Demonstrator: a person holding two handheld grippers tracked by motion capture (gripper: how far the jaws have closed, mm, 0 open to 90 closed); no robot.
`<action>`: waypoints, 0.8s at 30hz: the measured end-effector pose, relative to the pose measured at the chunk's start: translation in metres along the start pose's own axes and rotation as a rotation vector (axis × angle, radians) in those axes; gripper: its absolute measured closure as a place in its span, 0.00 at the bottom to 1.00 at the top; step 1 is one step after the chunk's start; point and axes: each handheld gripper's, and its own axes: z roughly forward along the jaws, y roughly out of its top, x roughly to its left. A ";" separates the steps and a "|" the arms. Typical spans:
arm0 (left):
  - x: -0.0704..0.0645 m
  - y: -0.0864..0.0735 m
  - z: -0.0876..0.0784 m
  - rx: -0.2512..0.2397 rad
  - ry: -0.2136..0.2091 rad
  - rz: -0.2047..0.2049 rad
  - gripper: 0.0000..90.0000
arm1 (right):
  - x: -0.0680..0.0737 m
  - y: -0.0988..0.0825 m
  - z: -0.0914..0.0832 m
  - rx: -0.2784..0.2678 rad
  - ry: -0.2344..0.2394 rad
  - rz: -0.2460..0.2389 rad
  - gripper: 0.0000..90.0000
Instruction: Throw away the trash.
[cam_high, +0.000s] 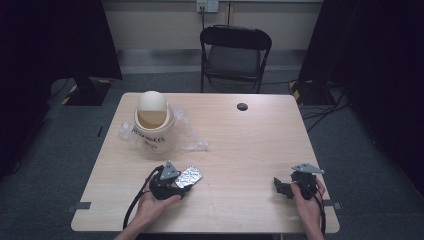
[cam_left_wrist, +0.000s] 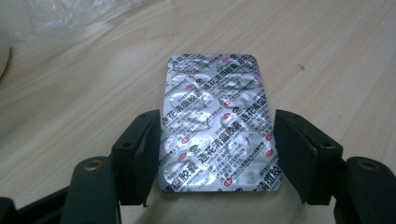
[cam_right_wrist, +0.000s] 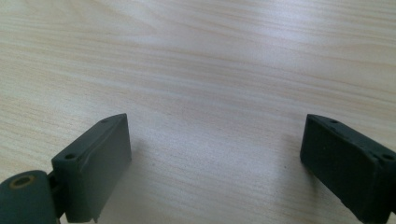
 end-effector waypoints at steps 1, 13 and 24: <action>0.001 0.003 0.000 0.019 -0.008 0.008 0.38 | 0.000 0.000 0.000 0.000 0.000 0.000 0.09; 0.008 0.004 -0.008 0.005 -0.040 -0.017 0.38 | 0.000 0.000 0.000 0.000 0.000 -0.001 0.09; 0.022 0.008 -0.031 -0.069 -0.031 -0.078 0.38 | 0.000 0.000 0.000 0.000 0.002 -0.002 0.09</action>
